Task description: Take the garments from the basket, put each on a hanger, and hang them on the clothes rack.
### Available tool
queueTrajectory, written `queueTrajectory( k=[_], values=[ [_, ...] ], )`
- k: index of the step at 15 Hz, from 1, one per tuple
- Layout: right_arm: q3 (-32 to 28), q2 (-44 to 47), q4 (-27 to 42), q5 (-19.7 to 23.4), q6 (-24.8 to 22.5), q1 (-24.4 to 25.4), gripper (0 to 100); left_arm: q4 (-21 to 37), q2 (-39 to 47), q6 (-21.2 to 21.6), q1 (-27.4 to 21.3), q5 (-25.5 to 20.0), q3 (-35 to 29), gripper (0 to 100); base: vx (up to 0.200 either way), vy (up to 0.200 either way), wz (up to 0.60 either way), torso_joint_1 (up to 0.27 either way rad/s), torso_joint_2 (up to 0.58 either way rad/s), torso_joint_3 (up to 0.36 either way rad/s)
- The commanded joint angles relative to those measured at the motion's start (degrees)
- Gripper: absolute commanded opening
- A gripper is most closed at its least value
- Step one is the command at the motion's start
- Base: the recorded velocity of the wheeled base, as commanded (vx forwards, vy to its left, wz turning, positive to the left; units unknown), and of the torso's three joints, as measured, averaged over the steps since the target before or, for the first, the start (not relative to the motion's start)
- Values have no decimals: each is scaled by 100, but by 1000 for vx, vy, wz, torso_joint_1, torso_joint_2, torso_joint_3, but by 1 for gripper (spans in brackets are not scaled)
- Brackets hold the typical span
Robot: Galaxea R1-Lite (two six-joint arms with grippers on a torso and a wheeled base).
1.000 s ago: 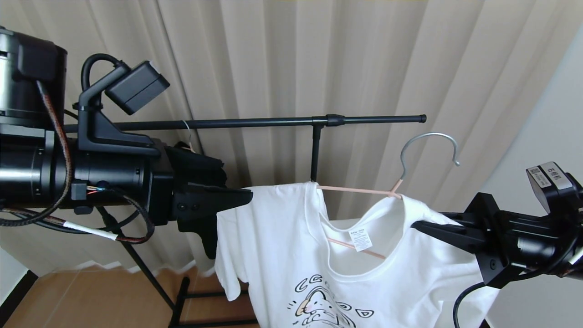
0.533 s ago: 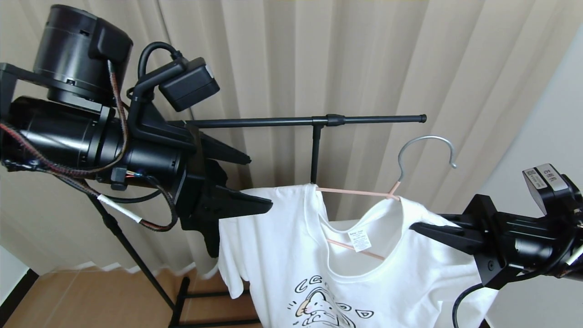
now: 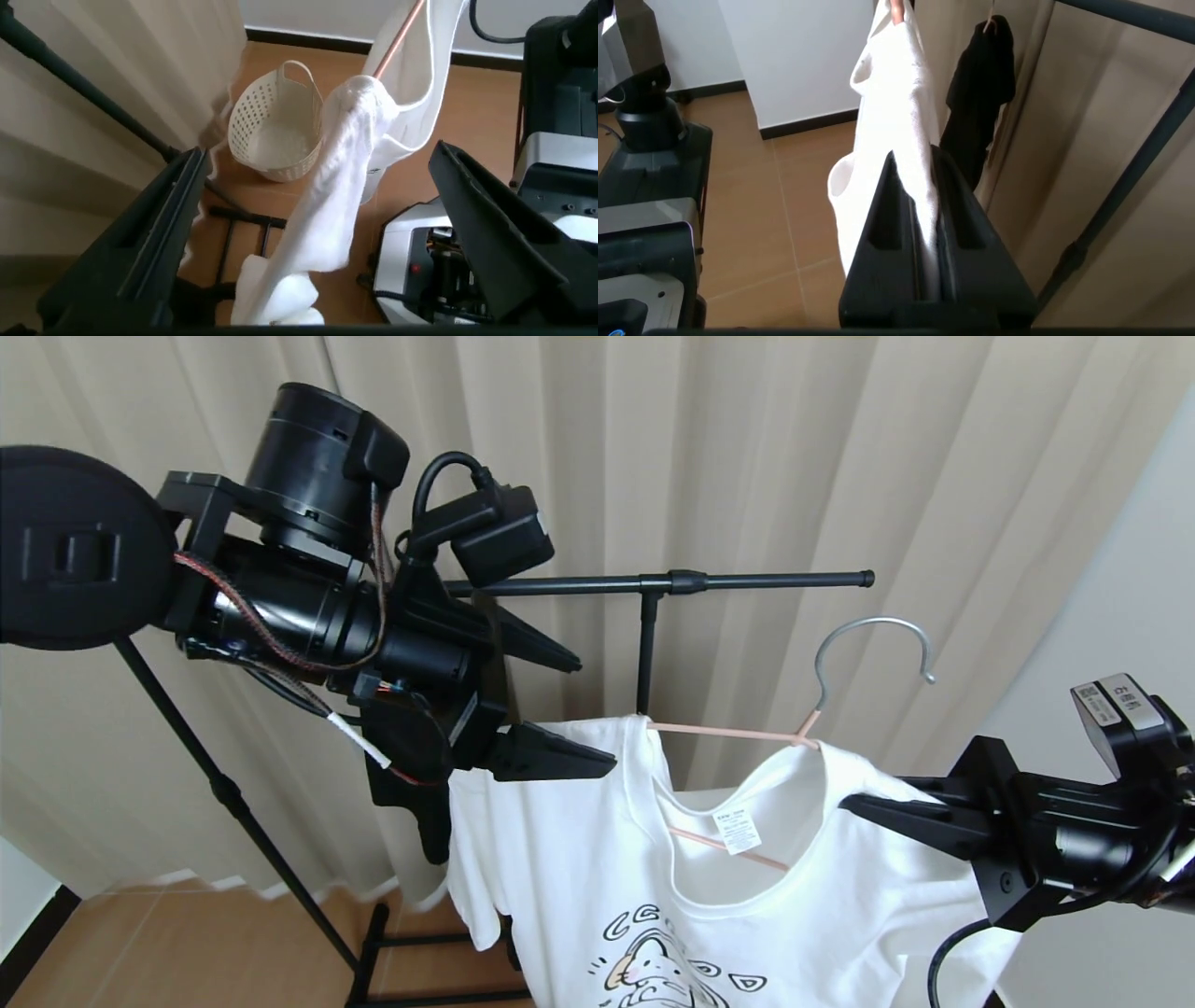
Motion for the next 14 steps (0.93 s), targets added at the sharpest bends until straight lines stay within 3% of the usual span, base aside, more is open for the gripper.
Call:
queueTrajectory(
  k=[1,6,14],
  values=[
    [-10,2,-2,2,-1,5,0,476,296,339,-35,-71,-422,100,0,0,0,0,0,0],
    [8,37,-2,2,-10,40,0,2515,824,1235,-8,-299,-1934,100,0,0,0,0,0,0],
    [34,-7,-11,2,-10,76,0,2541,1193,1288,-255,-317,-2197,100,0,0,0,0,0,0]
  ],
)
